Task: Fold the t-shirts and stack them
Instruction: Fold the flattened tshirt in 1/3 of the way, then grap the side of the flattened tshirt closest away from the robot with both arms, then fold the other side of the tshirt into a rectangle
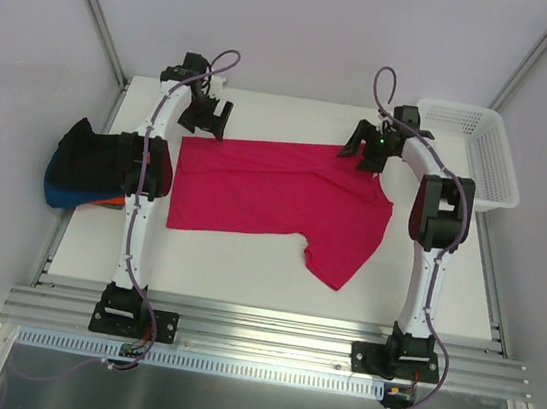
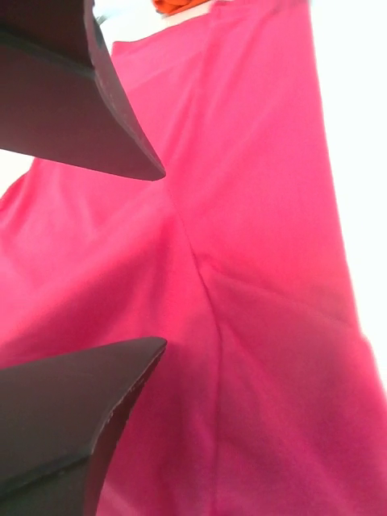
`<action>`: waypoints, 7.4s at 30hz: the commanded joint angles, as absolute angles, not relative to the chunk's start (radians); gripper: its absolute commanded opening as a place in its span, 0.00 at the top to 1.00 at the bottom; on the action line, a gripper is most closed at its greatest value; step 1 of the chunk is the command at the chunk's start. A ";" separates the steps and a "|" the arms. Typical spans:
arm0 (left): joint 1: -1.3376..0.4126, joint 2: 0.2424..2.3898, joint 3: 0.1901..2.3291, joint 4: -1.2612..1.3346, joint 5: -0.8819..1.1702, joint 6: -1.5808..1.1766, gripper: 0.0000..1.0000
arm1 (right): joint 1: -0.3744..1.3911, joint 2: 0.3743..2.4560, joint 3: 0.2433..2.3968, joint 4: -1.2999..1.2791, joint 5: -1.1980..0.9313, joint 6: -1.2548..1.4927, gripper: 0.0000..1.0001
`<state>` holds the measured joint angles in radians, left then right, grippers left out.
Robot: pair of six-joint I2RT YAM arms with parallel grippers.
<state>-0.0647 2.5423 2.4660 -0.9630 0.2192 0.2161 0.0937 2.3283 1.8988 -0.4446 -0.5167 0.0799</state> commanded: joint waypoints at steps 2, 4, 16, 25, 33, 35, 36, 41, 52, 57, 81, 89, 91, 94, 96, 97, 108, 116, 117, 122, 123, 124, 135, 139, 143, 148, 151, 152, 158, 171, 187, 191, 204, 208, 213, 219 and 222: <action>-0.080 2.315 2.436 -0.878 0.134 0.066 0.01 | 0.095 2.067 1.962 -0.499 -0.589 -0.111 0.16; -0.057 2.204 2.389 -0.851 0.236 0.002 0.01 | 0.107 2.020 1.988 -0.596 -0.603 -0.196 0.20; 0.046 1.899 1.801 -0.847 0.314 0.216 0.13 | 0.310 1.485 1.261 -0.913 -0.492 -1.153 0.29; 0.084 1.894 1.700 -0.746 0.124 0.143 0.05 | 0.466 1.431 1.016 -0.853 -0.408 -1.336 0.44; 0.084 1.893 1.697 -0.747 0.087 0.135 0.08 | 0.653 1.361 0.919 -0.873 -0.396 -1.384 0.49; 0.084 1.893 1.698 -0.747 0.086 0.137 0.08 | 0.684 1.341 0.901 -0.877 -0.402 -1.368 0.49; 0.083 1.893 1.697 -0.747 0.086 0.135 0.08 | 0.692 1.336 0.896 -0.884 -0.403 -1.361 0.50; 0.081 1.893 1.694 -0.749 0.100 0.135 0.07 | 0.706 1.310 0.850 -0.887 -0.391 -1.325 0.50; 0.063 1.894 1.684 -0.750 0.109 0.118 0.07 | 0.716 1.413 0.781 -0.750 -0.330 -1.282 0.54; 0.061 1.879 1.660 -0.750 0.113 0.104 0.07 | 0.716 1.456 0.781 -0.706 -0.307 -1.278 0.62; 0.054 1.499 1.095 -0.624 0.147 0.647 0.17 | 0.643 1.439 1.123 -0.824 -0.235 -1.175 1.00; 0.055 1.644 1.221 -0.876 0.400 0.430 0.36 | 0.626 1.486 1.170 -0.811 -0.239 -1.146 0.99; 0.054 1.670 1.224 -0.900 0.461 0.390 0.39 | 0.626 1.497 1.175 -0.811 -0.238 -1.146 0.99; 0.055 1.675 1.201 -0.902 0.489 0.361 0.41 | 0.623 1.505 1.184 -0.811 -0.238 -1.149 0.99; 0.057 1.667 1.183 -0.902 0.489 0.348 0.41 | 0.624 1.506 1.186 -0.813 -0.238 -1.147 0.99; 0.058 1.657 1.177 -0.910 0.491 0.338 0.41 | 0.621 1.506 1.186 -0.811 -0.238 -1.147 0.99; 0.061 1.655 1.097 -0.913 0.443 0.272 0.32 | 0.620 1.508 1.181 -0.798 -0.245 -1.140 0.99; 0.078 1.743 1.083 -0.868 0.405 0.247 0.30 | 0.617 1.508 1.178 -0.796 -0.245 -1.137 0.99; 0.077 1.764 1.085 -0.867 0.403 0.241 0.31 | 0.617 1.502 1.178 -0.795 -0.244 -1.137 0.99; 0.080 1.807 1.109 -0.858 0.402 0.227 0.32 | 0.614 1.493 1.166 -0.795 -0.239 -1.135 0.99; 0.083 1.815 1.112 -0.857 0.396 0.221 0.32 | 0.611 1.490 1.164 -0.798 -0.239 -1.135 0.99; 0.086 1.818 1.117 -0.856 0.394 0.219 0.32 | 0.612 1.489 1.161 -0.795 -0.241 -1.135 0.99; 0.112 1.825 1.126 -0.844 0.359 0.206 0.34 | 0.606 1.494 1.158 -0.787 -0.244 -1.132 1.00; 0.114 1.862 1.146 -0.839 0.380 0.189 0.41 | 0.606 1.506 1.169 -0.784 -0.245 -1.134 1.00; 0.112 1.896 1.172 -0.841 0.403 0.175 0.64 | 0.604 1.512 1.175 -0.784 -0.242 -1.135 0.99; 0.114 1.872 1.174 -0.842 0.393 0.186 1.00 | 0.585 1.508 1.172 -0.773 -0.239 -1.103 0.99; 0.117 1.833 1.177 -0.850 0.385 0.209 1.00 | 0.545 1.509 1.190 -0.759 -0.248 -1.046 0.99; 0.117 1.806 1.181 -0.859 0.373 0.221 1.00 | 0.513 1.512 1.203 -0.759 -0.255 -1.034 0.99; 0.126 1.724 1.262 -0.919 0.341 0.288 1.00 | 0.408 1.526 1.279 -0.761 -0.259 -0.991 0.99; 0.129 1.812 1.561 -1.035 0.390 0.310 1.00 | 0.305 1.574 1.460 -0.732 -0.253 -0.959 0.99; 0.126 2.088 1.900 -1.146 0.393 0.291 1.00 | 0.209 1.838 1.766 -0.696 -0.169 -0.928 0.99; 0.117 2.198 2.035 -1.187 0.384 0.308 1.00 | 0.189 1.914 1.842 -0.680 -0.143 -0.925 0.99; 0.084 2.361 2.189 -1.256 0.387 0.307 1.00 | 0.164 2.157 2.095 -0.649 -0.110 -0.845 0.99; 0.078 2.399 2.227 -1.249 0.370 0.301 1.00 | 0.167 2.218 2.167 -0.649 -0.107 -0.835 0.99; 0.077 2.421 2.247 -1.235 0.356 0.291 1.00 | 0.169 2.279 2.198 -0.624 -0.083 -0.842 0.99; 0.077 2.418 2.263 -1.204 0.327 0.273 1.00 | 0.169 2.312 2.203 -0.598 -0.051 -0.842 0.99; 0.077 2.433 2.278 -1.195 0.305 0.262 1.00 | 0.169 2.339 2.223 -0.580 -0.032 -0.835 0.99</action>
